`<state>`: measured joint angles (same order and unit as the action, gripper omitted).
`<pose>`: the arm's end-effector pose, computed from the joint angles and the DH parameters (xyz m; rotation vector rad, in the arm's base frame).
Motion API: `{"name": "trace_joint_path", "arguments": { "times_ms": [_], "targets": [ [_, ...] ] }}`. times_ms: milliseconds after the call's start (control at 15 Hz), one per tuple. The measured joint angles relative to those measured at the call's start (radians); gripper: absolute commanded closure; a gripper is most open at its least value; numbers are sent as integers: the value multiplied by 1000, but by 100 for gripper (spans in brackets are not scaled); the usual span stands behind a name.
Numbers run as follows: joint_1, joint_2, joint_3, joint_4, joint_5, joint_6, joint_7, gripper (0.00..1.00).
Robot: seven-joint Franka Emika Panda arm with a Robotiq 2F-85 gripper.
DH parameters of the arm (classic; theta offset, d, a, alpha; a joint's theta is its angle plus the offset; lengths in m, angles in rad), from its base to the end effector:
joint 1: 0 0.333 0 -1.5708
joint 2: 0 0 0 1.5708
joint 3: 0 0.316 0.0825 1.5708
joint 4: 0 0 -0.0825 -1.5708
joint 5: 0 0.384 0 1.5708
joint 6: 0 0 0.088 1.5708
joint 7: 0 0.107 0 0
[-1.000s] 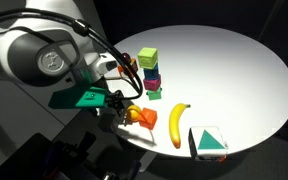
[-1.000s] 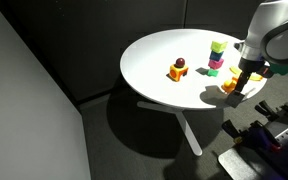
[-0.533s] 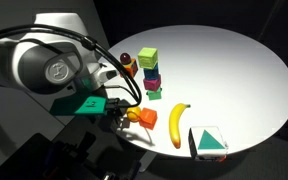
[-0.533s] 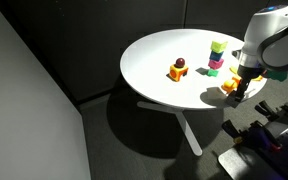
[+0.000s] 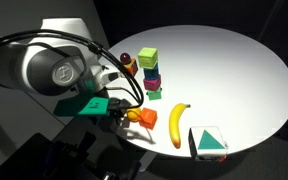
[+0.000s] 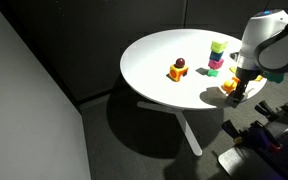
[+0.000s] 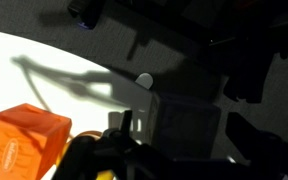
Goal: Put the grey block on the yellow block
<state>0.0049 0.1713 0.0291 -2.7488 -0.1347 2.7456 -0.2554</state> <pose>0.3673 0.0186 0.1531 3.0451 0.6462 -0.2757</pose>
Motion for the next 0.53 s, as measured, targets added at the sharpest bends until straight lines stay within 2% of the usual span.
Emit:
{"name": "trace_joint_path", "arguments": {
  "times_ms": [133, 267, 533],
  "targets": [
    [0, 13, 0, 11, -5, 1, 0, 53],
    [0, 23, 0, 21, -8, 1, 0, 67],
    [0, 21, 0, 28, -18, -12, 0, 69]
  ]
}}
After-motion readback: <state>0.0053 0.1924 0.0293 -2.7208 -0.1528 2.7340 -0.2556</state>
